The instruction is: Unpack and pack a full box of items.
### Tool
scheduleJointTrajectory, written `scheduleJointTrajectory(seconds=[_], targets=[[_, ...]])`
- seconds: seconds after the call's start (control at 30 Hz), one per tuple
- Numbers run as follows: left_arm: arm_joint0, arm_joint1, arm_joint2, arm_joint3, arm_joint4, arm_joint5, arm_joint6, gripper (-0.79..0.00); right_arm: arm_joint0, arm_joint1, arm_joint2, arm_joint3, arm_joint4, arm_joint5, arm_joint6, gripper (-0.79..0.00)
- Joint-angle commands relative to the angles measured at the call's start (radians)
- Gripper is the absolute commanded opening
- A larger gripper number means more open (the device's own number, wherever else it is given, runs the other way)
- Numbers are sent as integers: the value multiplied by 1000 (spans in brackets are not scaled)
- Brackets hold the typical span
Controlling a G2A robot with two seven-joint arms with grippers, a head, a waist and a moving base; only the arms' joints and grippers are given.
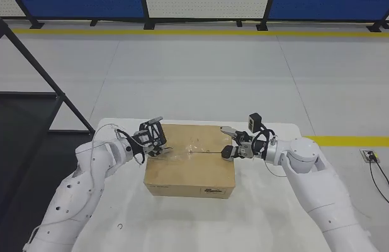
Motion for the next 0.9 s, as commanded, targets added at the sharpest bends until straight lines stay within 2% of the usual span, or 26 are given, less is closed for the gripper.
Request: scheduleJointTrajectory(seconds=[0.0, 0.17, 0.37, 0.47, 0.67, 0.87], targets=[[5, 7, -11, -9, -6, -38, 42, 0, 0, 0, 0, 0, 0, 0, 0, 0], [20, 27, -28, -47, 4, -157, 117, 0, 0, 0, 0, 0, 0, 0, 0, 0], [48, 47, -30, -86, 55, -185, 166, 0, 0, 0, 0, 0, 0, 0, 0, 0], [57, 51, -36, -93, 46, -159, 181, 0, 0, 0, 0, 0, 0, 0, 0, 0], [102, 52, -99, -120, -90, -31, 185, 0, 0, 0, 0, 0, 0, 0, 0, 0], [228, 69, -210, -213, -146, 87, 180, 0, -36, 6, 2, -60, 0, 4, 4, 0]])
